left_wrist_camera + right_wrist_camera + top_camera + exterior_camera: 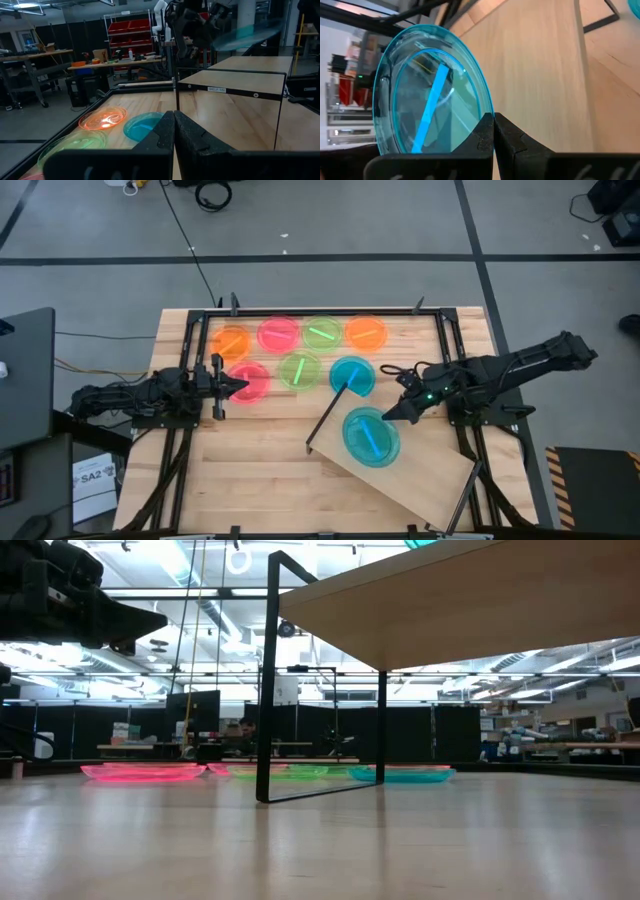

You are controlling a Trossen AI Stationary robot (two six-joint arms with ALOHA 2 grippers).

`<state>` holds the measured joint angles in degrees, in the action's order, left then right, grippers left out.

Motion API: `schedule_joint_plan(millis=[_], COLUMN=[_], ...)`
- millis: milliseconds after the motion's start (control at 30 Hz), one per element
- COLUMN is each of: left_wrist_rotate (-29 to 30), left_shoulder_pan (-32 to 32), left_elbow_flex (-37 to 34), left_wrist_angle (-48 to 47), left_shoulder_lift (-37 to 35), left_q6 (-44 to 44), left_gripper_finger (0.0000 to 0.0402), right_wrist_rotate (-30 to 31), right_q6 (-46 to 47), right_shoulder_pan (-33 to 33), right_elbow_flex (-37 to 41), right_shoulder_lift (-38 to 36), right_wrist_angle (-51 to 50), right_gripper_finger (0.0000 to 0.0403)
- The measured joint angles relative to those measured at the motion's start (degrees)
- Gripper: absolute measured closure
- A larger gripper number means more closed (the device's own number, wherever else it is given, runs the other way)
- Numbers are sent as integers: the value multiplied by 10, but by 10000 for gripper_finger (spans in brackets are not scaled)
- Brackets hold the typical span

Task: Place and stack plates onto a shelf
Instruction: Put the top right transparent blue plate on the shelf

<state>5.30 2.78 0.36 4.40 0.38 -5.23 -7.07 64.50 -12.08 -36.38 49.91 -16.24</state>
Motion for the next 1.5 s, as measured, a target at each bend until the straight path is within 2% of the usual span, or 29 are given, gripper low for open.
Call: schedule_joint_plan(millis=[233,600,1000,1500], left_wrist_rotate=[0,0,0,0], left_shoulder_pan=[0,0,0,0], left_elbow_flex=[0,0,0,0], left_wrist_angle=[0,0,-1,-1], left_shoulder_lift=[0,0,0,0], left_q6=[0,0,0,0], left_gripper_finger=[392,392,392,392], right_wrist_rotate=[3,46,47,47], right_q6=[-16,-63,-94,-122], right_shoulder_pan=[1,2,2,2], right_elbow_flex=[0,0,0,0], right_shoulder_lift=[16,16,16,16], right_wrist_angle=[-2,-5,-5,-6], right_gripper_finger=[396,395,393,364])
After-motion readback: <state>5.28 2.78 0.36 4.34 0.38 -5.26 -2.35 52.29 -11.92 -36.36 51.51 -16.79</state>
